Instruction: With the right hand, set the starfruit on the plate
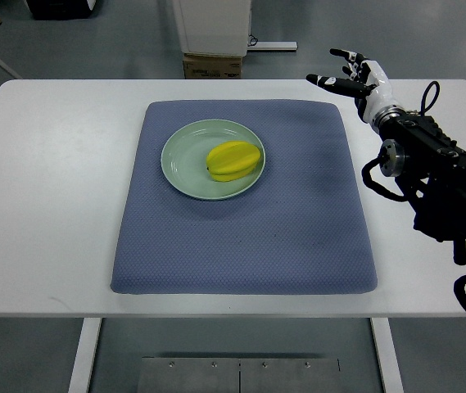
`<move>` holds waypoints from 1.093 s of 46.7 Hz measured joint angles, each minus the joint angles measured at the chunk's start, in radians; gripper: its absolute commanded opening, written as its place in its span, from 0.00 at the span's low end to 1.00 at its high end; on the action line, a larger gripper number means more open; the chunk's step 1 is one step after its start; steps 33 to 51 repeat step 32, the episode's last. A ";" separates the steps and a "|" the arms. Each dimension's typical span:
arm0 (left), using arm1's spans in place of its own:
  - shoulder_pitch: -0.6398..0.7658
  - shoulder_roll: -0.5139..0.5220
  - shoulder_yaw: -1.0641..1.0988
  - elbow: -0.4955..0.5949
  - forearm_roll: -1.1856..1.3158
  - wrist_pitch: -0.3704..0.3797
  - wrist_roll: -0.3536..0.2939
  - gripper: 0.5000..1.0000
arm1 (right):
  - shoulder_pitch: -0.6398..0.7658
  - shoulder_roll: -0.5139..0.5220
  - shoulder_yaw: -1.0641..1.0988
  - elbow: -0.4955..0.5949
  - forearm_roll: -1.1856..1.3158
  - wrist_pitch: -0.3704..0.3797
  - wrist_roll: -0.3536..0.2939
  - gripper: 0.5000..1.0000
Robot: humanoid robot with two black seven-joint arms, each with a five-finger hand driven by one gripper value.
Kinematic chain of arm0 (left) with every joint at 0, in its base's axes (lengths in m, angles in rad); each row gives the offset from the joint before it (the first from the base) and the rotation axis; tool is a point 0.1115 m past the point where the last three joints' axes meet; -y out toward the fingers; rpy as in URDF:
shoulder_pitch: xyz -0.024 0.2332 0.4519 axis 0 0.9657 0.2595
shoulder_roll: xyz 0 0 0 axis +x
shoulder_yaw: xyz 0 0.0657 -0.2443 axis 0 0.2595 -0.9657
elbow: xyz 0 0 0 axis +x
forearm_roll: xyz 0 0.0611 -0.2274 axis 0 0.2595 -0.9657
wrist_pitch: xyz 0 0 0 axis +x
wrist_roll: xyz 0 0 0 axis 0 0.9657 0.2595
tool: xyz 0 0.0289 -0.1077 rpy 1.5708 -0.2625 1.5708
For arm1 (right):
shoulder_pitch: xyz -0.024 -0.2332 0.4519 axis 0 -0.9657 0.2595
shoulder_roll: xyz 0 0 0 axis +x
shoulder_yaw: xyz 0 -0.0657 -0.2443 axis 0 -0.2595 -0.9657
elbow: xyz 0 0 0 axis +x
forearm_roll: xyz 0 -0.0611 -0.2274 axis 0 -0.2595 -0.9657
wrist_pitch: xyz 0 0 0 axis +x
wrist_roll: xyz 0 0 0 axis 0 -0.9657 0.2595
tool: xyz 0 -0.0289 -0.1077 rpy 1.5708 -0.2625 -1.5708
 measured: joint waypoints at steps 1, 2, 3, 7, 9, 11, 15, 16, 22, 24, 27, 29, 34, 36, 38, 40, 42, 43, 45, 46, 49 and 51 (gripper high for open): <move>0.000 0.000 0.000 0.000 0.000 0.000 0.000 1.00 | -0.005 0.000 0.008 0.001 0.001 0.000 0.000 1.00; 0.000 0.000 0.000 0.000 0.000 0.000 0.000 1.00 | -0.009 0.000 0.015 0.001 0.003 0.000 0.000 1.00; 0.000 0.000 0.000 0.000 0.000 0.000 0.000 1.00 | -0.015 0.000 0.026 0.002 0.008 0.000 0.000 1.00; 0.000 0.000 -0.001 0.000 0.000 0.000 0.000 1.00 | -0.036 0.000 0.050 0.003 0.025 0.003 0.000 1.00; 0.000 0.000 -0.001 0.000 0.000 0.000 0.000 1.00 | -0.045 0.000 0.056 0.004 0.030 0.004 0.001 1.00; 0.000 0.000 0.000 0.000 0.000 0.000 0.000 1.00 | -0.052 0.000 0.062 0.005 0.038 0.005 0.002 1.00; 0.000 0.000 -0.001 0.000 0.000 0.000 0.000 1.00 | -0.062 0.000 0.071 0.006 0.056 0.005 0.016 1.00; 0.000 0.000 -0.001 0.000 0.000 0.000 0.000 1.00 | -0.064 0.000 0.073 0.006 0.060 0.005 0.020 1.00; 0.000 0.000 -0.001 0.000 0.000 0.000 0.000 1.00 | -0.066 0.000 0.075 0.006 0.071 0.005 0.067 1.00; 0.000 0.000 -0.001 0.000 0.000 0.000 0.000 1.00 | -0.066 0.000 0.075 0.006 0.071 0.005 0.068 1.00; 0.000 0.000 -0.001 0.000 0.000 0.000 0.000 1.00 | -0.067 0.000 0.074 0.006 0.071 0.004 0.066 1.00; 0.000 0.000 -0.001 0.000 0.000 0.000 0.000 1.00 | -0.068 0.000 0.071 0.006 0.071 0.004 0.065 1.00; 0.000 0.000 -0.001 0.000 0.000 0.000 0.000 1.00 | -0.072 0.000 0.068 0.005 0.071 0.002 0.064 1.00; 0.000 0.000 -0.001 0.000 0.000 0.000 0.000 1.00 | -0.072 0.000 0.068 0.005 0.071 0.002 0.064 1.00; 0.000 0.000 -0.001 0.000 0.000 0.000 0.000 1.00 | -0.072 0.000 0.068 0.005 0.071 0.002 0.064 1.00; 0.000 0.000 -0.001 0.000 0.000 0.000 0.000 1.00 | -0.072 0.000 0.068 0.005 0.071 0.002 0.064 1.00; 0.000 0.000 -0.001 0.000 0.000 0.000 0.000 1.00 | -0.072 0.000 0.068 0.005 0.071 0.002 0.064 1.00; 0.000 0.000 -0.001 0.000 0.000 0.000 0.000 1.00 | -0.072 0.000 0.068 0.005 0.071 0.002 0.064 1.00; 0.000 0.000 -0.001 0.000 0.000 0.000 0.000 1.00 | -0.072 0.000 0.068 0.005 0.071 0.002 0.064 1.00; 0.000 0.000 -0.001 0.000 0.000 0.000 0.000 1.00 | -0.072 0.000 0.068 0.005 0.071 0.002 0.064 1.00; 0.000 0.000 -0.001 0.000 0.000 0.000 0.000 1.00 | -0.072 0.000 0.068 0.005 0.071 0.002 0.064 1.00; 0.000 0.000 -0.001 0.000 0.000 0.000 0.000 1.00 | -0.072 0.000 0.068 0.005 0.071 0.002 0.064 1.00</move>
